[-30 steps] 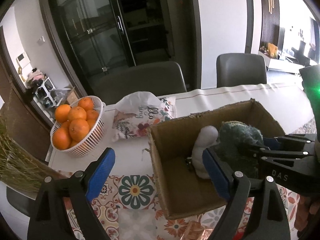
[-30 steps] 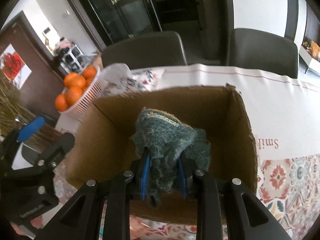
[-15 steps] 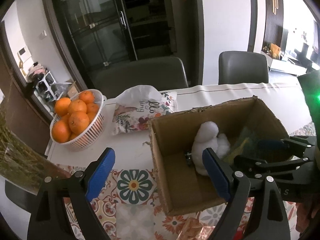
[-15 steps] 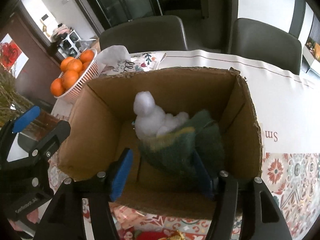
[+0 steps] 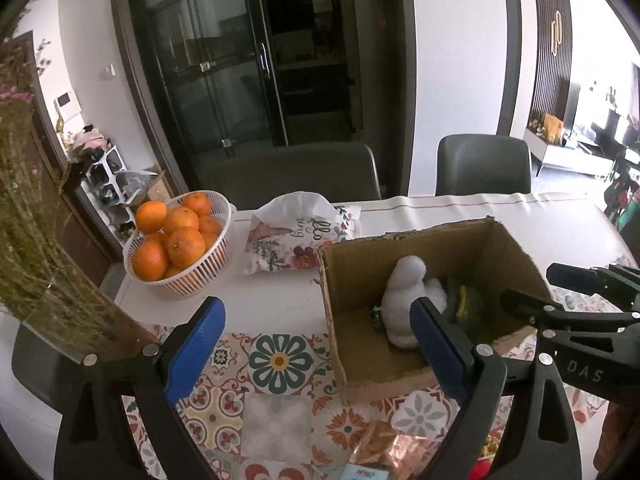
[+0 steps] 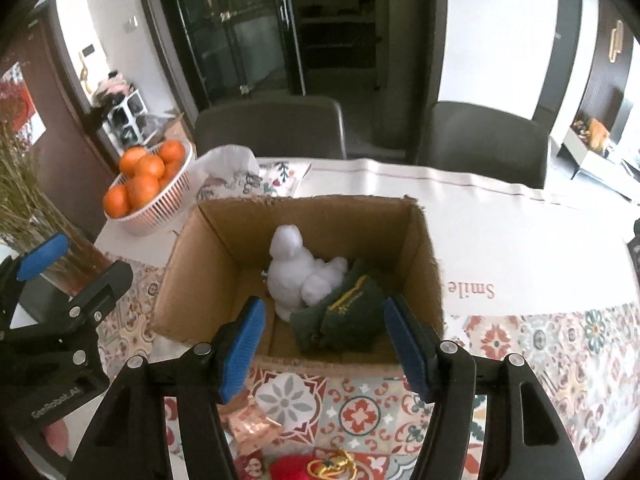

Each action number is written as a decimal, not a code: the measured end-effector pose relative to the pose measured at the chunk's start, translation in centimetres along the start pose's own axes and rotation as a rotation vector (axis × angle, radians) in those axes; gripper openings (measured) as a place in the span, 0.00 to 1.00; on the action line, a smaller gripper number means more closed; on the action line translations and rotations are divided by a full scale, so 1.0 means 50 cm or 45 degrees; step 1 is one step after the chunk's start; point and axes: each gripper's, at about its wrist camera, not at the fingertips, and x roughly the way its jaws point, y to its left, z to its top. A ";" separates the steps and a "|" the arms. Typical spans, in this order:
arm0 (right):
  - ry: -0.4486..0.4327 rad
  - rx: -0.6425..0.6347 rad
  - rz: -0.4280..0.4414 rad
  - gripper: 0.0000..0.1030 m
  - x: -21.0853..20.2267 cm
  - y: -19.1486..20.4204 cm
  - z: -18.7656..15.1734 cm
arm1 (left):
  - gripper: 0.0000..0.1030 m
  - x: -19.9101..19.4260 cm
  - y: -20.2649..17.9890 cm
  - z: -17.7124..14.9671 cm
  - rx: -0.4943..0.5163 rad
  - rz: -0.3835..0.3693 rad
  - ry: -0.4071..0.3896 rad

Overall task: Organize soft objects
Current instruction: 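Withdraw both tools from the box back toward the remaining items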

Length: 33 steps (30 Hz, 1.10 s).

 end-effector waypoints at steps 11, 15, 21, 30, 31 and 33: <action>-0.121 0.041 -0.033 0.62 -0.116 0.010 -0.064 | 0.93 -0.094 -0.005 -0.053 0.005 -0.011 -0.006; -0.119 0.067 -0.035 0.62 -0.133 0.010 -0.097 | 0.93 -0.112 -0.010 -0.078 0.030 -0.006 0.005; -0.080 0.141 -0.002 0.62 -0.137 0.005 -0.151 | 0.93 -0.132 -0.016 -0.120 0.056 -0.012 0.026; -0.027 0.294 0.033 0.62 -0.124 -0.007 -0.246 | 0.93 -0.127 -0.027 -0.182 0.098 -0.048 0.099; -0.025 0.319 0.033 0.62 -0.122 -0.011 -0.255 | 0.93 -0.122 -0.027 -0.191 0.093 -0.061 0.116; -0.016 0.363 0.042 0.62 -0.117 -0.014 -0.271 | 0.93 -0.116 -0.026 -0.206 0.084 -0.077 0.144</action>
